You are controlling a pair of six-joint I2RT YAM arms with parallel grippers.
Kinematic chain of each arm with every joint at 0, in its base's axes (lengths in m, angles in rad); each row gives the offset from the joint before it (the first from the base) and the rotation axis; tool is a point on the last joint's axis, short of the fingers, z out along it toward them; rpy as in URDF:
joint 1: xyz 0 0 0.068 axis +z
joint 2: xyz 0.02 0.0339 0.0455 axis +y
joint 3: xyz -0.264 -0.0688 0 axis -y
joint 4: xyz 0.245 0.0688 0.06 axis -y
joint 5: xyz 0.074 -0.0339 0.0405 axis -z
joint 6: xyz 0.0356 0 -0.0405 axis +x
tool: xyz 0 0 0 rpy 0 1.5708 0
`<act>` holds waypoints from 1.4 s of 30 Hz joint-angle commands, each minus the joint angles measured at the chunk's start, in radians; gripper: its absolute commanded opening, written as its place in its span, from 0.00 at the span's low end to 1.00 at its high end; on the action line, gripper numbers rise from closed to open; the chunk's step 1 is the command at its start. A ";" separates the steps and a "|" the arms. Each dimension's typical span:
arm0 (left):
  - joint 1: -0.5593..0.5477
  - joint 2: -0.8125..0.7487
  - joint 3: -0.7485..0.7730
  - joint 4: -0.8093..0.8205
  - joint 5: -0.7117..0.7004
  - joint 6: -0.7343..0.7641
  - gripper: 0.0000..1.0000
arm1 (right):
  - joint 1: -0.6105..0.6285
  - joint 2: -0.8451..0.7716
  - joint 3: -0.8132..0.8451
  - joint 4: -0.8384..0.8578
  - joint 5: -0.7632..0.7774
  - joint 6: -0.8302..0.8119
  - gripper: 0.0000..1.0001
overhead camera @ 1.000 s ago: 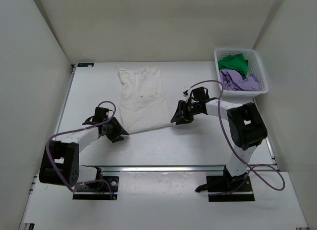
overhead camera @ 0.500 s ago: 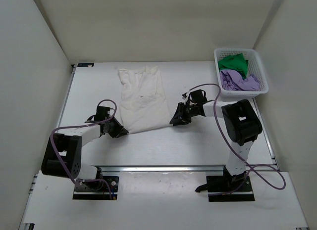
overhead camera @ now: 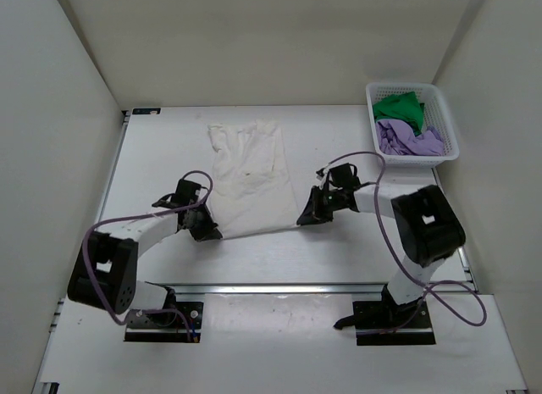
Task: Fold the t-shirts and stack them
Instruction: Grab one side of the 2/3 rectangular tshirt with both arms, then fold the long partially folded tshirt into a neat square
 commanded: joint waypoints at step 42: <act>0.033 0.699 1.272 -0.315 -0.130 0.068 0.28 | -0.176 0.649 1.426 -0.642 0.160 -0.172 0.01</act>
